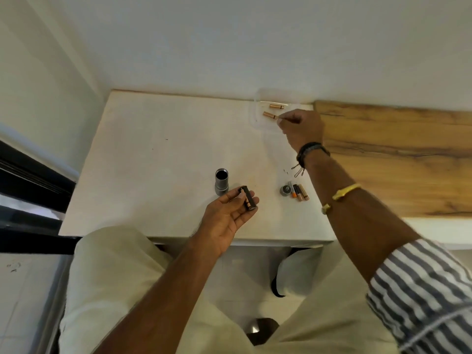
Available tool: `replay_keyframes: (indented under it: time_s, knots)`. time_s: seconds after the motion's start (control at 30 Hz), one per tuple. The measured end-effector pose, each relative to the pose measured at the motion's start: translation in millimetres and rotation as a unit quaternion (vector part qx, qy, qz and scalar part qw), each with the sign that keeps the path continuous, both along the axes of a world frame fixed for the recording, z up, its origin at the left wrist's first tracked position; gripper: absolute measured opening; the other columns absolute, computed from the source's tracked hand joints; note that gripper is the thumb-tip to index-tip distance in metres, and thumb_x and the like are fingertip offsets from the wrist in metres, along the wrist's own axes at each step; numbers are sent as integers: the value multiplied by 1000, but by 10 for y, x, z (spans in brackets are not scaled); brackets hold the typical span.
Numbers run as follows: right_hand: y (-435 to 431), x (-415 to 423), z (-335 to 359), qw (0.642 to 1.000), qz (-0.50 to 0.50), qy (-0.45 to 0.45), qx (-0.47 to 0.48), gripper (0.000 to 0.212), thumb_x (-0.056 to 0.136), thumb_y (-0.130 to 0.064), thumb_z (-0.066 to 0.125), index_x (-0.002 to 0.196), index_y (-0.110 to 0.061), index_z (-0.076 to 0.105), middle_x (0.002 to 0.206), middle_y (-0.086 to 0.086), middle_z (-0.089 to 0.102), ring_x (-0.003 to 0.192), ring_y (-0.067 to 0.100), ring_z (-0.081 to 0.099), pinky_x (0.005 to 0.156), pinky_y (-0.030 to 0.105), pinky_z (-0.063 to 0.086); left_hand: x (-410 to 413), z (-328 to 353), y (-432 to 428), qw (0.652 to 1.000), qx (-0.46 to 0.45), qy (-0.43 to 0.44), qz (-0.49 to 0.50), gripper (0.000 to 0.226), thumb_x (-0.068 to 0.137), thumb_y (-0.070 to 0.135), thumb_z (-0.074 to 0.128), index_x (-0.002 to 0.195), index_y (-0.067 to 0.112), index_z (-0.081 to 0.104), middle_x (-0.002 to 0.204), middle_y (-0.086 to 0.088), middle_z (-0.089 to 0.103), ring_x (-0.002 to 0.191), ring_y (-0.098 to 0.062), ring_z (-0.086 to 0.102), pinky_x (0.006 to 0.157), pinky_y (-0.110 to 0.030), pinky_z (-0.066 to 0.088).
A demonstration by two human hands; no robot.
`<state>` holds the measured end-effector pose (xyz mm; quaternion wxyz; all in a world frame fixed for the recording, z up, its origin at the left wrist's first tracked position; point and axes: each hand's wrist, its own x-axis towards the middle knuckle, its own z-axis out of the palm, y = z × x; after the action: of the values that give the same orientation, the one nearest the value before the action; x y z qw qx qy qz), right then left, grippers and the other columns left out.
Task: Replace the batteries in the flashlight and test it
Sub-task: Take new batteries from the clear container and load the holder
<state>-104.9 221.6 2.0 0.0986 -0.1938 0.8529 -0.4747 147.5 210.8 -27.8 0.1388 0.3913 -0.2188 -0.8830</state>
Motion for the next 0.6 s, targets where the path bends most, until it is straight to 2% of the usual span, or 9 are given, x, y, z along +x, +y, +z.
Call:
replay_keyframes:
  time_s: [0.07,0.2,0.3,0.37,0.5,0.6]
  knots:
    - [-173,-189,-34,996,23,54,64,14,82,-16,73,92,-19,82,92,-1,79,89,13,73,85,27,59,-19,-20,-15,1000,6,-2,5,23,95,1,56,118,-1,61,117,-24,68,102,-33,70,89,-41,58]
    - [-454,-442,-118,972,60,134,185,18,85,-17,68,96,-22,81,104,0,78,94,21,72,82,26,57,-23,-49,-23,1000,18,5,-7,31,97,1,54,128,1,57,118,-25,68,106,-36,69,87,-41,59]
    - [-631,-541,-187,948,65,165,263,18,85,-18,69,100,-20,79,107,7,75,99,32,71,85,38,60,-36,-55,-40,999,27,11,-17,31,98,2,51,129,4,57,118,-25,68,109,-37,67,90,-43,58]
    - [-715,-575,-208,928,67,185,317,21,86,-21,68,105,-18,76,107,10,74,98,35,70,83,42,60,-39,-48,-40,999,35,15,-18,31,99,1,49,129,4,57,118,-26,67,110,-38,67,91,-44,57]
    - [-745,-584,-228,913,69,204,347,19,91,-24,63,104,-16,74,102,12,72,95,37,70,77,39,58,-33,-22,-38,999,44,18,-21,30,99,1,49,128,4,58,118,-26,67,110,-37,67,92,-44,56]
    - [-716,-561,-230,911,68,213,346,21,94,-24,60,107,-16,74,106,14,71,99,39,69,78,40,56,-23,-8,-29,999,44,21,-23,31,99,2,50,129,4,57,118,-26,67,111,-37,66,93,-44,56]
